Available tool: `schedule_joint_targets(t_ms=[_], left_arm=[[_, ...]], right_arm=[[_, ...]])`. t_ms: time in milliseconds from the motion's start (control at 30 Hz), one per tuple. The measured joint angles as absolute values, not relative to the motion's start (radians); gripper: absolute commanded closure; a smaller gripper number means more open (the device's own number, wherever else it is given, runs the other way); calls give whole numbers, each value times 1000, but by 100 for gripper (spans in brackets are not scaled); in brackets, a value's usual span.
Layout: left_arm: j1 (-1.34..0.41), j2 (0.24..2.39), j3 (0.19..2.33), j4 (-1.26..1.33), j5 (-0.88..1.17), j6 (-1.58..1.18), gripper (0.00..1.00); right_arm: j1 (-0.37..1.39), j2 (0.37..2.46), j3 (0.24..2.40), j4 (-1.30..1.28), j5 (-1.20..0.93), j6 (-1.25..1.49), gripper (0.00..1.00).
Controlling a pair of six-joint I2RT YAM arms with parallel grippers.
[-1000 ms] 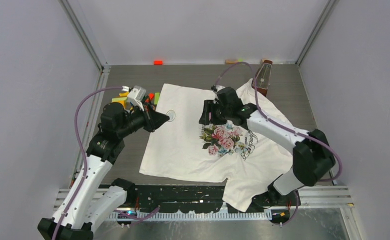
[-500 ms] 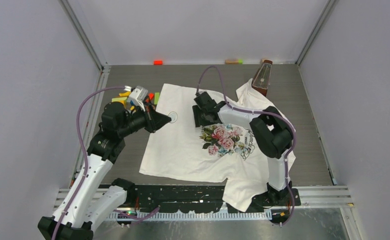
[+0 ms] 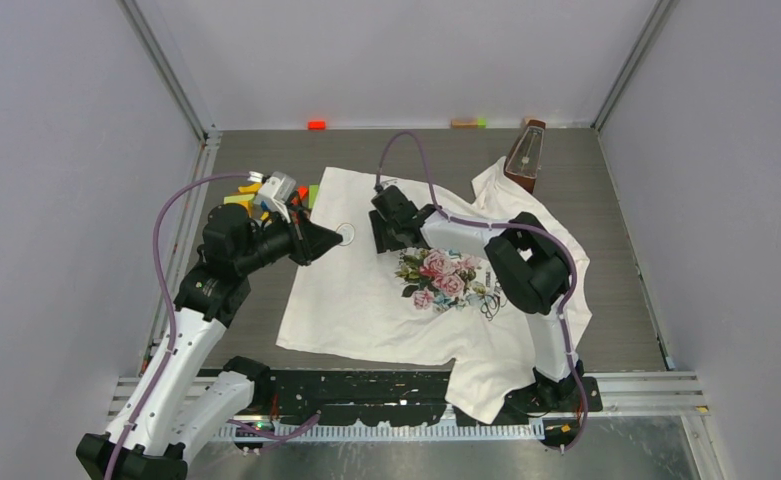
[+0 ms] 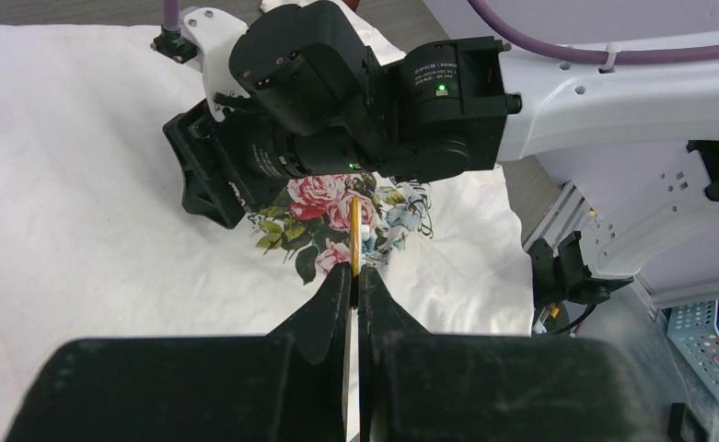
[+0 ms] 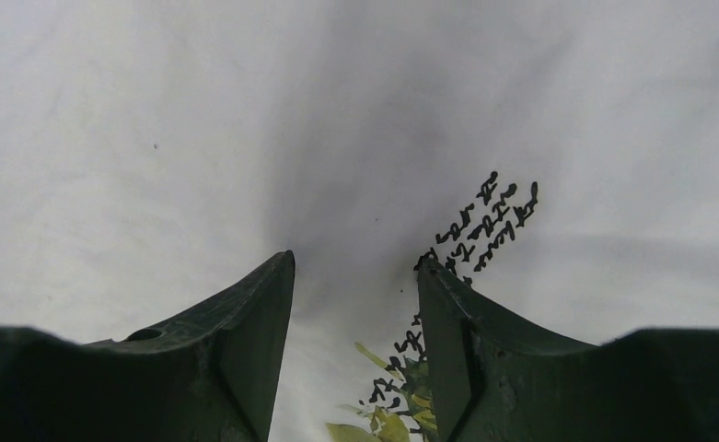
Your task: Pin the brooch onto the clothing
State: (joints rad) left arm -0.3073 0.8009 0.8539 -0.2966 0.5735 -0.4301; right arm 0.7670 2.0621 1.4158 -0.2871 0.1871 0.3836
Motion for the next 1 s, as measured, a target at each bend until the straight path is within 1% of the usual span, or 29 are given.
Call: schedule_joint_targets(t_ms=[333, 533, 600, 633, 700, 733, 833, 900, 1000], left_arm=[[-307, 801, 854, -297, 577, -428, 100], [-305, 799, 853, -297, 576, -426, 100], [-305, 794, 850, -298, 569, -418, 100], [-305, 790, 848, -298, 565, -415, 100], [-305, 781, 846, -301, 555, -409, 100], [-305, 777, 846, -303, 550, -406, 100], [-303, 771, 846, -305, 538, -399, 100], [-301, 773, 846, -307, 531, -392, 100], [-295, 782, 846, -309, 523, -384, 100]], right_arm=[[820, 2118, 1488, -240, 123, 441, 42], [834, 2139, 1551, -318, 112, 438, 36], [829, 2131, 1557, -363, 115, 426, 31], [824, 2122, 1557, -387, 115, 421, 25], [813, 2093, 1555, -437, 113, 413, 20], [801, 2063, 1549, -464, 113, 403, 19], [742, 1956, 1516, -511, 113, 389, 19], [680, 1873, 1474, -529, 117, 382, 21], [548, 1765, 1395, -546, 123, 374, 29]])
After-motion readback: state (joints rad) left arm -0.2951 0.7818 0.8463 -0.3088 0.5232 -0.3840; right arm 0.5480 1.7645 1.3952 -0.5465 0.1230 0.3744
